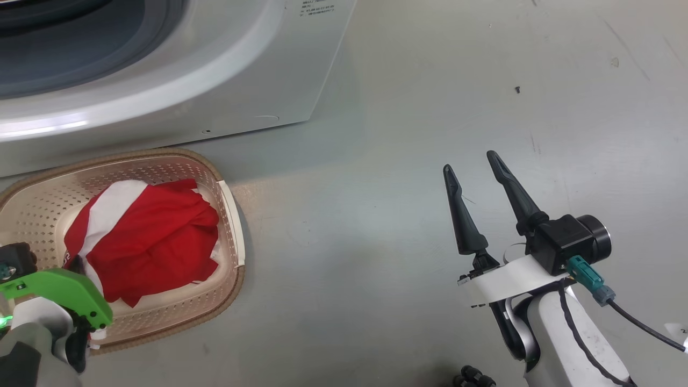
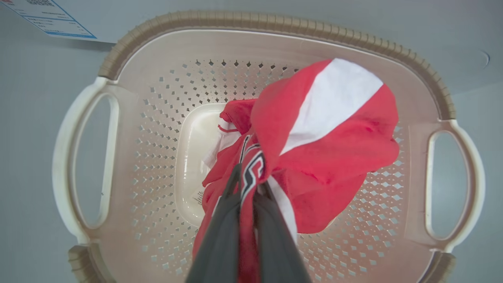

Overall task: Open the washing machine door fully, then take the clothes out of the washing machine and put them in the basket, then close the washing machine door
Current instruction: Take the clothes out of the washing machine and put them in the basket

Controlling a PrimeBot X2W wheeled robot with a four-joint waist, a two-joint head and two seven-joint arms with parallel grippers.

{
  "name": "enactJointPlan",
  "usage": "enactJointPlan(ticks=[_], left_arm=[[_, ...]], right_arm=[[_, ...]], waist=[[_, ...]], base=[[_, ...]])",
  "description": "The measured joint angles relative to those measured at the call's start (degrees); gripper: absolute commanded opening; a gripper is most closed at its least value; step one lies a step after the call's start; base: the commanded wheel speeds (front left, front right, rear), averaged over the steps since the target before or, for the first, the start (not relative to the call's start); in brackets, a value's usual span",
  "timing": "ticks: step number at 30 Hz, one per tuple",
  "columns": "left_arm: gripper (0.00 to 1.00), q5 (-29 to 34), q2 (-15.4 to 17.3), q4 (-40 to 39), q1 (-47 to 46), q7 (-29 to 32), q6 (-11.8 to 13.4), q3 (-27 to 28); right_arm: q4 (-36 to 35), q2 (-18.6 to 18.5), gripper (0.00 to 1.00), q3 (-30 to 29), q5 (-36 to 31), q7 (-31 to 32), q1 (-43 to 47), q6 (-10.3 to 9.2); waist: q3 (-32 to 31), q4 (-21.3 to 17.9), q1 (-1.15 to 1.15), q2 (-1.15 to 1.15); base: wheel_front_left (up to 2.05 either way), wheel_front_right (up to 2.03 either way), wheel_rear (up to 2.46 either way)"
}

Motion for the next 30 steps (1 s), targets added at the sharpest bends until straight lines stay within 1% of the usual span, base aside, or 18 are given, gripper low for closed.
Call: enactJointPlan(ticks=[1, 7, 11, 15, 23, 30], left_arm=[[1.0, 0.0, 0.0, 0.5, -0.2, 0.0, 0.0, 0.0], [1.0, -0.2, -0.6, 2.4, -0.6, -1.5, 0.2, -0.1], [1.0, -0.1, -0.9, 2.8, -1.4, -3.8, 0.1, -0.7], [1.0, 0.6, -1.5, 3.1, -1.8, -5.7, -0.5, -2.0], [1.0, 1.9, -3.9, 2.4, -1.8, -10.7, -2.1, -4.8], [1.0, 3.2, -5.0, -0.2, -1.8, -12.8, -2.6, -7.3]], right_arm=[[0.0, 0.0, 1.0, 0.0, 0.0, 0.0, -0.2, -0.01], [0.7, 0.0, 1.0, 0.1, 0.0, 0.0, -0.5, -0.05], [1.5, 0.0, 1.0, 0.1, 0.0, 0.0, -0.5, -0.07], [1.7, 0.0, 1.0, -0.1, 0.0, 0.0, -0.5, -0.07], [2.6, 0.0, 1.0, -1.1, 0.0, 0.0, -0.5, -0.03], [3.7, -0.1, 1.0, -2.3, 0.0, 0.0, -0.3, 0.11]], waist=[[0.0, 0.0, 0.0, 0.0], [-0.9, 0.2, 0.0, 0.0], [-2.3, 0.5, 0.0, 0.0], [-3.7, 1.0, 0.0, 0.0], [-7.5, 2.4, 0.0, 0.0], [-11.6, 4.3, 0.0, 0.0]], base=[[0.0, 0.0, 0.0], [0.0, 0.0, 0.0], [0.0, 0.0, 0.0], [0.0, 0.0, 0.0], [0.0, 0.0, 0.0], [0.0, 0.0, 0.0]])
